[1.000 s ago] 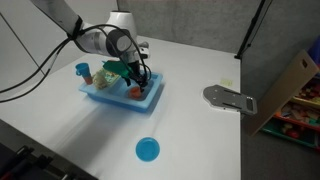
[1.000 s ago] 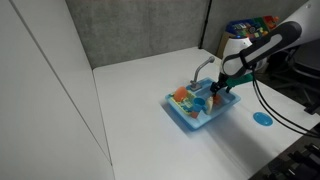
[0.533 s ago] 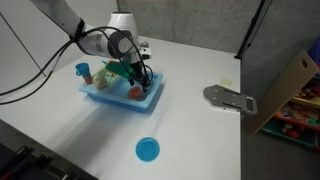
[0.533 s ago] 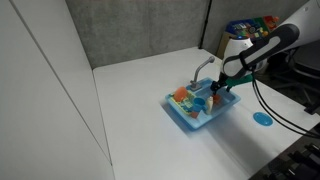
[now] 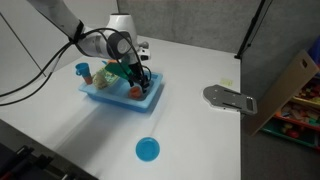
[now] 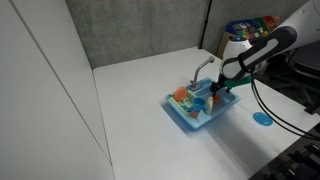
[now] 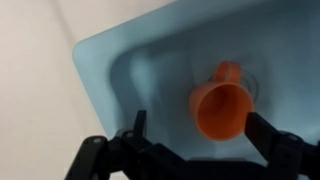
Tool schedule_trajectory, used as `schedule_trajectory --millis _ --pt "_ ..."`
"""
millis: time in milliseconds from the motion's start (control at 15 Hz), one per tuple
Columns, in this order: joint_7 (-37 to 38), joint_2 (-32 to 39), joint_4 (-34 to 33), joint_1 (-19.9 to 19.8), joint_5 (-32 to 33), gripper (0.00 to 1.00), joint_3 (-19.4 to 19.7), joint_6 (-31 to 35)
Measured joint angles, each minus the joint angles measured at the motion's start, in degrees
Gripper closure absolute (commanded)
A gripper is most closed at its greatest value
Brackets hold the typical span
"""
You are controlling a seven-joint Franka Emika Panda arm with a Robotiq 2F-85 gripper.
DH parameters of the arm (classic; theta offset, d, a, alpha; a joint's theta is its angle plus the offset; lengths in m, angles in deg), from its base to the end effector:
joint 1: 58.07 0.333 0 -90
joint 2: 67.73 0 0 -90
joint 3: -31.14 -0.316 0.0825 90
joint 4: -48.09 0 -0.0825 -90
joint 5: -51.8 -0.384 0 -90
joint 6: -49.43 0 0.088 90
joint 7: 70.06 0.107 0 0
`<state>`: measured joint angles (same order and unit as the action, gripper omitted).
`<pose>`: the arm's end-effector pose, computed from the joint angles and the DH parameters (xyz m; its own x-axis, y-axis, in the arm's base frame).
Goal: Put the orange mug on the blue plate
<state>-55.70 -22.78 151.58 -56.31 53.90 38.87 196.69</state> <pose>0.6370 -0.0623 0.1094 0.9597 -0.2810 0.0097 -0.2802 -0.9530 0.1154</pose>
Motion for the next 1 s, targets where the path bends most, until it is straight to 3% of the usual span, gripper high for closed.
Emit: schedule_trajectory --millis 667,733,867,1000 --pt "2.56 1.50 0.00 1.58 0.00 0.01 2.16 0.00" --pt "2.71 1.71 -0.01 1.62 0.00 0.26 2.28 0.00" --pt "3.07 1.99 -0.01 1.76 0.00 0.31 2.45 0.00" --pt "3.54 2.11 -0.01 2.07 0.00 0.51 2.71 0.00"
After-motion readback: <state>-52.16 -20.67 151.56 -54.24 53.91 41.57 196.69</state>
